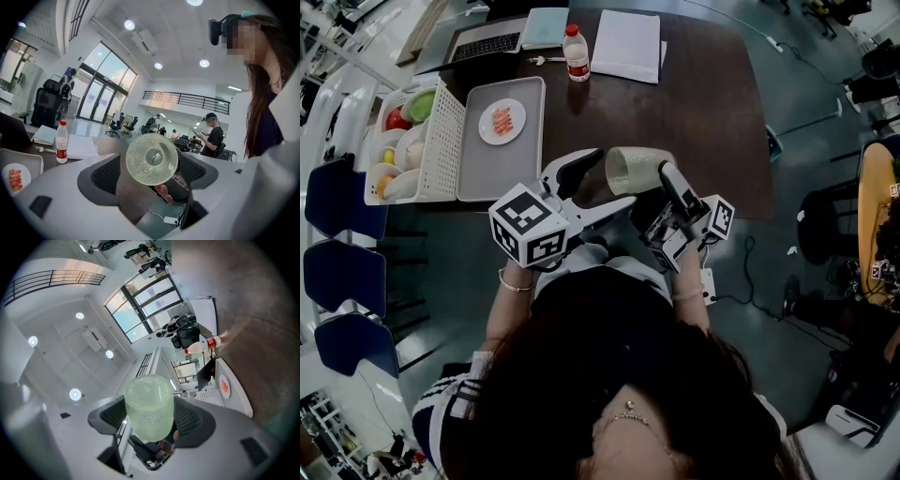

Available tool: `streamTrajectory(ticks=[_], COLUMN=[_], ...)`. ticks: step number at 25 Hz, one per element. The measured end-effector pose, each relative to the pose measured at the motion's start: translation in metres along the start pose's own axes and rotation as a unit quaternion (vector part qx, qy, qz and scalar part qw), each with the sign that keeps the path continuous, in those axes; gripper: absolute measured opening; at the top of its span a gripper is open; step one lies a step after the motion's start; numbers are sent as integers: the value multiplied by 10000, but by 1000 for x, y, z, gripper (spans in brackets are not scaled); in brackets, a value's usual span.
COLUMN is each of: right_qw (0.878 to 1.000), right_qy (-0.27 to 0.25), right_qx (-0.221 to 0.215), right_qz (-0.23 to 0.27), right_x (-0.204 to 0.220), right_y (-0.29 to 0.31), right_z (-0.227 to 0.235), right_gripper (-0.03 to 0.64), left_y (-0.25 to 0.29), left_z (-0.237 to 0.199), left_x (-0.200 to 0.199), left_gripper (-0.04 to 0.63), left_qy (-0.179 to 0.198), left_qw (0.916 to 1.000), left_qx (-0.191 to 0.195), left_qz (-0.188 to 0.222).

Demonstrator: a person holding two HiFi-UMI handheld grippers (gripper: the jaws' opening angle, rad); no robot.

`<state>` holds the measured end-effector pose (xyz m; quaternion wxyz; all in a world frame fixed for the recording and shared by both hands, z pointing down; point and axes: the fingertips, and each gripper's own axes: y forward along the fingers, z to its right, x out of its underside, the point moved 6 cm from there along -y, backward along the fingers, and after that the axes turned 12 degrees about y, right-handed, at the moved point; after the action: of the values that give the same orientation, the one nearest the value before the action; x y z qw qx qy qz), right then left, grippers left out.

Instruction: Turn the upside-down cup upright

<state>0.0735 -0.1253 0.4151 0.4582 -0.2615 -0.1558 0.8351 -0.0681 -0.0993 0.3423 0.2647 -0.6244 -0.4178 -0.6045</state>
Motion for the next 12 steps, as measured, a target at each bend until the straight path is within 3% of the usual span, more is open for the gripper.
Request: streamTrajectory(ticks=[12], right_qw=[9997], right_qy=[103], right_qx=[-55], right_qz=[-220], right_x=[5], right_y=[3], right_z=[-2], right_gripper=[322], left_y=[12], left_z=[7], left_x=[0], left_gripper=[391], left_qy=[192], left_qw=[9995], left_qx=[195], left_qz=[-172])
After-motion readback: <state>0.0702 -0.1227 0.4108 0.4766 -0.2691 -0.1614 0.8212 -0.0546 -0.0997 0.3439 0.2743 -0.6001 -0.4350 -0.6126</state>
